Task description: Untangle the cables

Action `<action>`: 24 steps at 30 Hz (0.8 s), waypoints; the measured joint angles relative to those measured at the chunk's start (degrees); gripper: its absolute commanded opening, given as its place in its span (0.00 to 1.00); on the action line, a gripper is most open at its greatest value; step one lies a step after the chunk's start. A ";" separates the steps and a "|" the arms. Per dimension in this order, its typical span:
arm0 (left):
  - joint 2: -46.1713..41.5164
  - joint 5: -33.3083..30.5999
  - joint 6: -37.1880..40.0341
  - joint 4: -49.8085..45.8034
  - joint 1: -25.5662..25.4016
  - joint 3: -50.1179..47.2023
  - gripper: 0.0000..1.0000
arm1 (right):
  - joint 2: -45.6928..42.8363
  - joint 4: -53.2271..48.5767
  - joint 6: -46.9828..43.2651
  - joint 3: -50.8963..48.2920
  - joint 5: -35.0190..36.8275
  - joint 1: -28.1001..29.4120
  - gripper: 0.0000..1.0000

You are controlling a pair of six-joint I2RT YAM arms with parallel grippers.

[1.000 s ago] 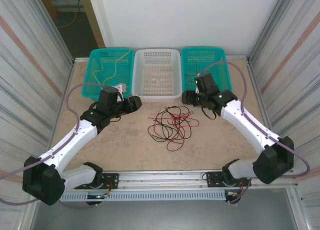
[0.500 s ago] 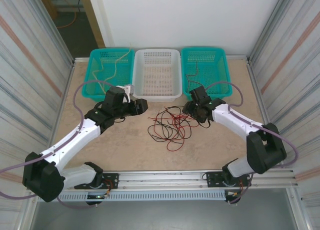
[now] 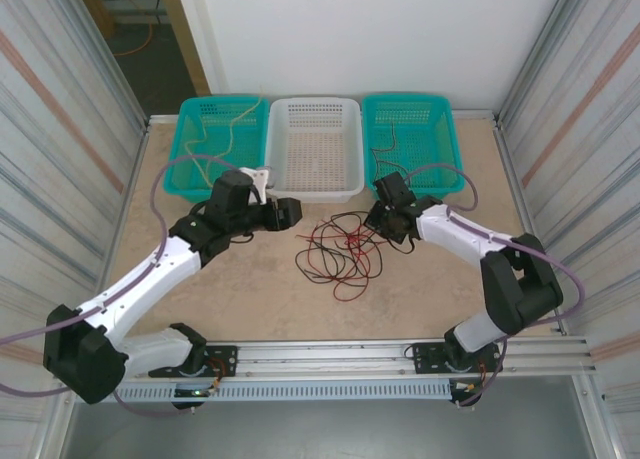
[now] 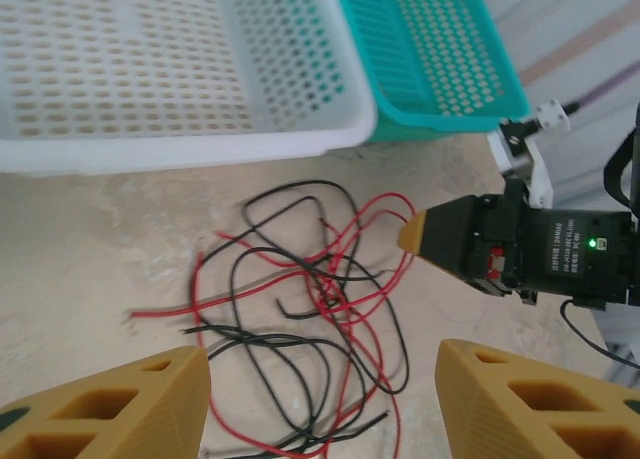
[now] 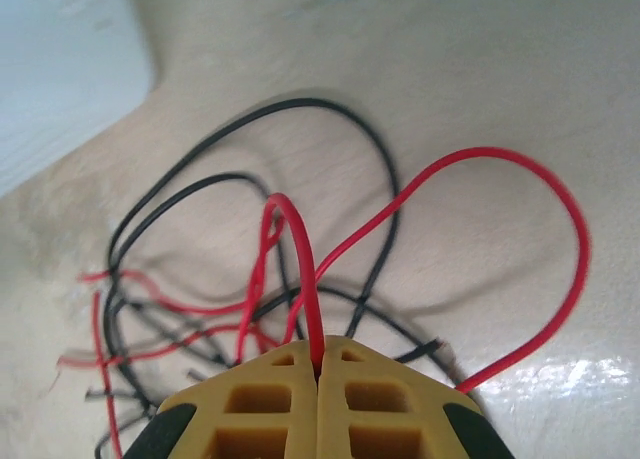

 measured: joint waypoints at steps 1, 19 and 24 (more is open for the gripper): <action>0.61 0.44 0.70 0.07 -1.01 0.94 0.63 | -1.73 -0.61 -1.84 0.68 0.55 1.60 0.00; 8.83 1.51 6.03 1.70 -8.52 9.40 0.69 | -24.65 -5.64 -24.68 17.59 3.69 19.63 0.00; 8.85 1.46 5.77 2.89 -9.20 9.14 0.62 | -24.68 -5.73 -26.51 19.80 2.56 19.61 0.00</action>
